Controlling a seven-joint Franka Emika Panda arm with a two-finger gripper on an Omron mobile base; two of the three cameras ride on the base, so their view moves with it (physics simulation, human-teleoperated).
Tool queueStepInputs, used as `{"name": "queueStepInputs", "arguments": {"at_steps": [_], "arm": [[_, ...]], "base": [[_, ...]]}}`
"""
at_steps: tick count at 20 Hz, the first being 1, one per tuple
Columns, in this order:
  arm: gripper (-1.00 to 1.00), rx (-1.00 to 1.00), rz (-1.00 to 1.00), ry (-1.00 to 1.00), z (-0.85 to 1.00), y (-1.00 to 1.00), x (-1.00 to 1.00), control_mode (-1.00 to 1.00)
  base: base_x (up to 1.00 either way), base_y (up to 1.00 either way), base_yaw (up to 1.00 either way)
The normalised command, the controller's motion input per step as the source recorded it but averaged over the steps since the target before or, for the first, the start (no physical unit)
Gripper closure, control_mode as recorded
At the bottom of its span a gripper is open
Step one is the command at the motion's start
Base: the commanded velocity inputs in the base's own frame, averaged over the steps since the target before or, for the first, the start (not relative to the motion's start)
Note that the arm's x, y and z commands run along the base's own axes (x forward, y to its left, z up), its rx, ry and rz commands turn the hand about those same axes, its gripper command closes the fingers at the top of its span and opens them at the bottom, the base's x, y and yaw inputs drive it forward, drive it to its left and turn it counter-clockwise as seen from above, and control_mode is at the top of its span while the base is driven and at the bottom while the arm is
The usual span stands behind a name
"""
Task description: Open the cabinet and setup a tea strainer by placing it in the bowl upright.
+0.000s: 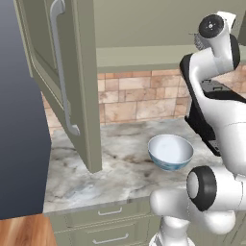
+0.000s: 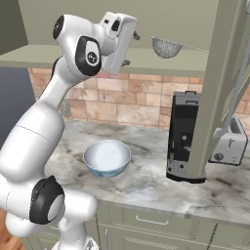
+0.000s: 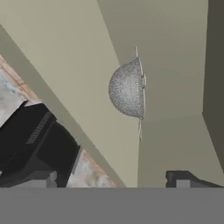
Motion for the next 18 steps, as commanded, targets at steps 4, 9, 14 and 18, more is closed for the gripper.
{"name": "queueStepInputs", "arguments": {"at_steps": [4, 9, 14, 18], "arm": [[-1.0, 0.0, 0.02, 0.01, 0.0, -0.17, 0.39, -1.0], [-1.0, 0.0, 0.02, 0.06, 0.0, -0.22, 0.45, -1.0], [-1.0, 0.0, 0.03, 0.1, 0.0, -0.12, 0.5, -1.0], [-1.0, 0.0, 0.06, 0.04, 0.0, -0.12, 0.42, -1.0]], "base": [[0.0, 0.0, 0.0], [0.0, 0.0, 0.0], [0.0, 0.0, 0.0], [0.0, 0.0, 0.0]]}}
